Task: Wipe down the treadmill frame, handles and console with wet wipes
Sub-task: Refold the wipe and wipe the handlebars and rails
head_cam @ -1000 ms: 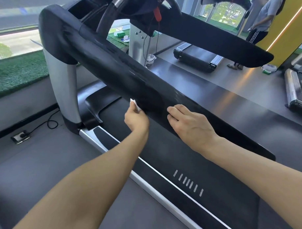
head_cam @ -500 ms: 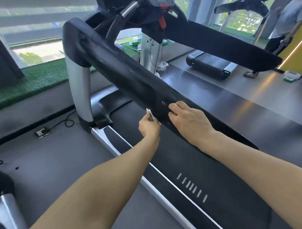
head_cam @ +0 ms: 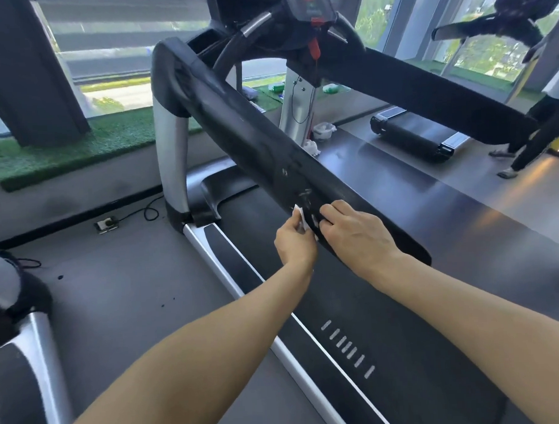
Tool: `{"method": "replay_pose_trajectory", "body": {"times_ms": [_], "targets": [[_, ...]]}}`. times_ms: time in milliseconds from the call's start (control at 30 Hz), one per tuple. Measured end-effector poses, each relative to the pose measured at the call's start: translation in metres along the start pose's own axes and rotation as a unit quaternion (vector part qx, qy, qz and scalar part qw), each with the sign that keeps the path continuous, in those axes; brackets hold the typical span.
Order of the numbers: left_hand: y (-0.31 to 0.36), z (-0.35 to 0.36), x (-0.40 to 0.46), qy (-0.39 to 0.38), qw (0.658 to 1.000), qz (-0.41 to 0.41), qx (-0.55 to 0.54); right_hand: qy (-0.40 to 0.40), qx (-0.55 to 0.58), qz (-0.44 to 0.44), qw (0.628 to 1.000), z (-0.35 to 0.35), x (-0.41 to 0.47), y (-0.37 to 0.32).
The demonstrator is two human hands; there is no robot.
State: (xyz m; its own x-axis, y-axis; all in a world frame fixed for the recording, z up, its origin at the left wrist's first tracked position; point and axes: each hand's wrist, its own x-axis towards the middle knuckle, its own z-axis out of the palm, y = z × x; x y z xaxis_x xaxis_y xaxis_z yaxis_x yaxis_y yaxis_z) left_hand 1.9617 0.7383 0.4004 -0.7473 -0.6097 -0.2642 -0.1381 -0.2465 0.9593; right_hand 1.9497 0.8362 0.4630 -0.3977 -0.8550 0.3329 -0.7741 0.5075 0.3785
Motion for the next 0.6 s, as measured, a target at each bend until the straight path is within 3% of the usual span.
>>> {"method": "replay_pose_trajectory", "body": {"times_ms": [367, 600], "targets": [[0.029, -0.014, 0.077, 0.078, 0.996, 0.035, 0.030, -0.030, -0.041, 0.021, 0.999, 0.014, 0.002, 0.000], [-0.002, -0.002, 0.018, 0.016, 0.997, 0.063, 0.031, 0.012, -0.026, 0.020, 0.999, 0.007, 0.000, -0.001]]}}
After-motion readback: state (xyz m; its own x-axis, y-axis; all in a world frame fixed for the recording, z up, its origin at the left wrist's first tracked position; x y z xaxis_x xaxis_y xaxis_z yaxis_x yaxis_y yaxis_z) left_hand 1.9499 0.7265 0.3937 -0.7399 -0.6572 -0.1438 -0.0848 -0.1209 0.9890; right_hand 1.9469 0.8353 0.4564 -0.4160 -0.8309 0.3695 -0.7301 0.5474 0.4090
